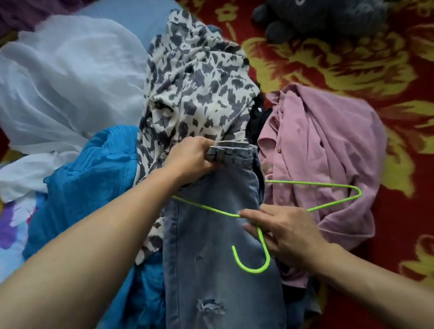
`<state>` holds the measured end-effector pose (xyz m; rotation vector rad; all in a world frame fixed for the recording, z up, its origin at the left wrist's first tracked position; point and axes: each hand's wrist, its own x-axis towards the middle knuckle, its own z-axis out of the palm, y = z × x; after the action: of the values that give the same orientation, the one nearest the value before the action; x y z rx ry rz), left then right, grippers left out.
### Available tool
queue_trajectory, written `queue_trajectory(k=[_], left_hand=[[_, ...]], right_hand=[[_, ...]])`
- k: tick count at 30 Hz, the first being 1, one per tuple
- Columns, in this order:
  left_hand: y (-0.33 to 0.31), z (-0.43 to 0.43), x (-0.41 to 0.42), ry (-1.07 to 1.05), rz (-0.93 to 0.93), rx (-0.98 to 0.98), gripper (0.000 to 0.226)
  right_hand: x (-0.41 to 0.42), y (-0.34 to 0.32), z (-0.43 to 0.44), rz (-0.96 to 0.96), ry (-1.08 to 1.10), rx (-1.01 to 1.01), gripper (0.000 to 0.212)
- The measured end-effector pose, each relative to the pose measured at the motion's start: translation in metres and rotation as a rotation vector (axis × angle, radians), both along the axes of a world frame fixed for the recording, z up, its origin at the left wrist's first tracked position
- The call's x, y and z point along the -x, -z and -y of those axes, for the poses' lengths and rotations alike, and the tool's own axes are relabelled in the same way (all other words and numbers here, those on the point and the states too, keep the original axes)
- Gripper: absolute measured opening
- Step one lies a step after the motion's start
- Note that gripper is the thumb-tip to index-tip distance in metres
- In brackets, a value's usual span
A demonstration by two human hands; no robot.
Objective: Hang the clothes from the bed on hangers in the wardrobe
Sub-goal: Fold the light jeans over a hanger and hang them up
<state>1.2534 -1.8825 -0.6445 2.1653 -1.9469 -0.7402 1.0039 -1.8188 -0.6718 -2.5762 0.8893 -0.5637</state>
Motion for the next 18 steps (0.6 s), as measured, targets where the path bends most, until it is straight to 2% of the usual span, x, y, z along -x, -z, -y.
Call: queue_trajectory(k=[5, 8, 10, 12, 13, 15, 18], left_hand=[[-0.089, 0.028, -0.014, -0.022, -0.095, 0.168, 0.031], [-0.103, 0.066, -0.023, -0.119, 0.085, 0.289, 0.032], [-0.093, 0.076, -0.027, -0.122, 0.212, 0.236, 0.061], [-0.069, 0.065, -0.031, -0.126, 0.225, 0.148, 0.083], [-0.055, 0.053, -0.034, -0.152, 0.214, 0.138, 0.081], [-0.032, 0.018, -0.043, -0.238, 0.187, 0.164, 0.064], [-0.015, -0.05, -0.065, -0.48, 0.123, 0.209, 0.041]], right_hand=[[-0.002, -0.005, -0.046, -0.015, -0.155, -0.058, 0.017], [0.006, 0.003, -0.07, -0.096, -0.2, -0.106, 0.014], [0.008, 0.004, -0.078, -0.095, -0.172, -0.132, 0.015], [0.005, 0.005, -0.076, -0.057, -0.12, -0.152, 0.018], [0.002, 0.003, -0.073, -0.048, -0.095, -0.158, 0.02], [-0.005, -0.003, -0.064, -0.055, -0.063, -0.177, 0.023], [-0.018, -0.023, -0.061, -0.085, -0.067, -0.212, 0.023]])
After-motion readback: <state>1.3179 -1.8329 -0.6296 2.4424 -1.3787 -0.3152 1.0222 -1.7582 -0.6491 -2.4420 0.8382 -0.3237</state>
